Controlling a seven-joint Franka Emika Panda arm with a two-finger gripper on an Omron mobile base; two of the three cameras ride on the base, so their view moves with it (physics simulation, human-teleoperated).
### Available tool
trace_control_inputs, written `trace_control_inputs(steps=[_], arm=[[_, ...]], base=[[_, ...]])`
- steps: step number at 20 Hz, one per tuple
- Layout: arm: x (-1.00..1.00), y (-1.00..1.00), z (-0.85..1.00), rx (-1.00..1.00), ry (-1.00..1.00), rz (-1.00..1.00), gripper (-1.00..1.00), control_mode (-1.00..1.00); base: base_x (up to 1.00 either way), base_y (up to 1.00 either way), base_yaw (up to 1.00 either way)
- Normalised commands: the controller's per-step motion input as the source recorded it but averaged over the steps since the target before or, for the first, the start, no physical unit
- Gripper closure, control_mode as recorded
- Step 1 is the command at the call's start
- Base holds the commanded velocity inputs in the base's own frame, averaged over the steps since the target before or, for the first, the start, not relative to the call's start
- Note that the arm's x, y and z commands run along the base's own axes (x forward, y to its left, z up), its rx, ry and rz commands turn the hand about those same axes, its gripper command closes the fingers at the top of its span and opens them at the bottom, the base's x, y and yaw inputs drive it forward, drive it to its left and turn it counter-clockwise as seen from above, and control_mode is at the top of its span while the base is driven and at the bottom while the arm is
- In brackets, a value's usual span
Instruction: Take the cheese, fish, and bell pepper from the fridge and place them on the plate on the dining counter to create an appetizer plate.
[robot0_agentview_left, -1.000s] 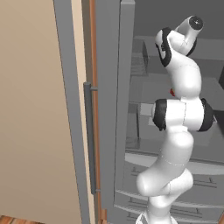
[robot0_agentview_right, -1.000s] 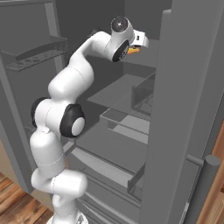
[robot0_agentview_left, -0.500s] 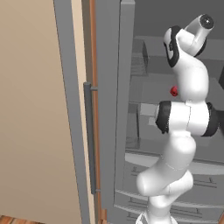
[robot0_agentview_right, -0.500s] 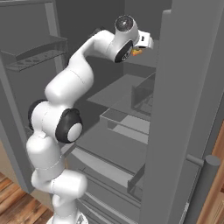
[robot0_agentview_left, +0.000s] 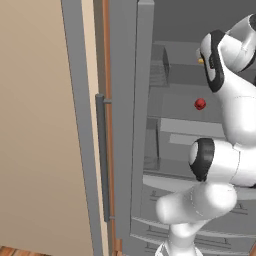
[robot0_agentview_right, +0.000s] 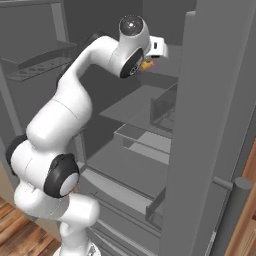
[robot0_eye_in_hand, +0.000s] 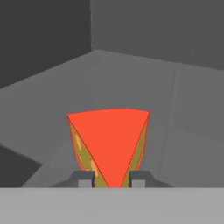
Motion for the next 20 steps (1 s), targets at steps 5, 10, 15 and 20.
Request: trace_control_inputs(steps=[5, 10, 15, 20], arm=[[-1.0, 0.29, 0.01, -0.09, -0.08, 0.01, 1.0, -1.0], [-1.0, 0.0, 0.23, -0.01, -0.22, -0.01, 1.0, -1.0], [-0.99, 0.0, 0.36, 0.0, -0.12, -0.03, 1.0, -1.0], [-0.8, 0.09, 0.3, 0.0, -0.02, 0.0, 1.0, -1.0]], base=[[0.0, 0.0, 0.0], [0.0, 0.0, 0.0], [0.0, 0.0, 0.0], [0.0, 0.0, 0.0]])
